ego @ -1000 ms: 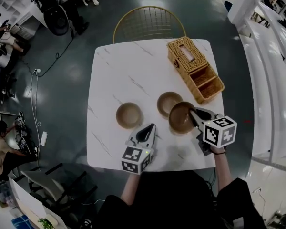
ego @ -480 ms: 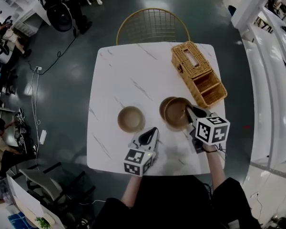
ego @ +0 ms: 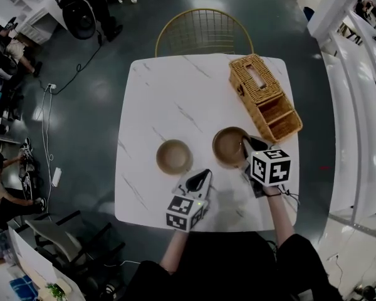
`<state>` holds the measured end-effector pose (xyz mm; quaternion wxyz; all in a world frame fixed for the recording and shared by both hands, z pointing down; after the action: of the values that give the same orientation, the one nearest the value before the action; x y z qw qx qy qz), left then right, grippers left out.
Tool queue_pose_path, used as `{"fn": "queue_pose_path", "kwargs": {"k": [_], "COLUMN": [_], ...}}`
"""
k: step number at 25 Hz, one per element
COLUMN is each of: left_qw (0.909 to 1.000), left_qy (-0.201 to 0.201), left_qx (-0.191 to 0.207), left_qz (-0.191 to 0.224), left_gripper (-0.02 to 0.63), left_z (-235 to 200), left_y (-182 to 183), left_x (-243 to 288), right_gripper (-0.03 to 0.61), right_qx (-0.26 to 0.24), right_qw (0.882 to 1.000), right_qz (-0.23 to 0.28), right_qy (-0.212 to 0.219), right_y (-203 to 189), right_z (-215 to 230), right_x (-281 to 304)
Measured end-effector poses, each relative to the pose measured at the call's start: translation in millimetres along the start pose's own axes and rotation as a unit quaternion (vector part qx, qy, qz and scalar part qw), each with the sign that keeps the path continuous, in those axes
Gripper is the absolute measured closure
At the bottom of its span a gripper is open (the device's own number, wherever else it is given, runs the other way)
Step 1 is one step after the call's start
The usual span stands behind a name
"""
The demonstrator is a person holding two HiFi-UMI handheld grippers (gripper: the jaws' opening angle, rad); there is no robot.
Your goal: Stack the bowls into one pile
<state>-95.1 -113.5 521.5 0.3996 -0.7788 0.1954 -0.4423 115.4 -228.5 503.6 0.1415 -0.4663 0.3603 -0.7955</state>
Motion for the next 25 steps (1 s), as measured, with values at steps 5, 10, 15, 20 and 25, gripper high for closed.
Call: {"fn": "queue_pose_path", "kwargs": {"k": [5,10,15,20,25], "left_qw": [1.0,1.0,1.0,0.9999,0.9999], "left_qy": [-0.002,-0.003,-0.004,-0.003,-0.002], "left_qx": [0.0,0.001,0.0,-0.002,-0.002], "left_qz": [-0.002,-0.005,-0.007,-0.011,-0.01], "left_gripper": [0.599,0.6,0.6,0.6,0.6], "left_z": [-1,-2,-1,-1,1], "left_y": [-2,-3,-5,-8,-9], "left_x": [1,1,1,2,1], "right_gripper": [0.557,0.557,0.557,0.556,0.554], "right_qx": [-0.01,-0.023,-0.043,-0.073,-0.089], "right_qw": [1.0,0.999,0.998,0.996,0.995], "right_qz": [-0.012,-0.021,-0.017,-0.007,0.001], "right_qy": [-0.007,-0.02,-0.039,-0.052,-0.052], "right_y": [-1,-2,-2,-2,-3], "right_z": [-2,-2,-4,-8,-10], "right_x": [5,9,10,10,9]}}
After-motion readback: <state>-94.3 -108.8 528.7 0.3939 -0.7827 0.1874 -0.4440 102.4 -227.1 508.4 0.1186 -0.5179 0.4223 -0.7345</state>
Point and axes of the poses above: the fingertips, and each gripper's own axes: x forward along the fingers, z to its right, y out of its top, the point moved 10 cm from there along -x, backward along the fingers, and after that the axes turned 3 degrees about y, right-handed, at the moved point
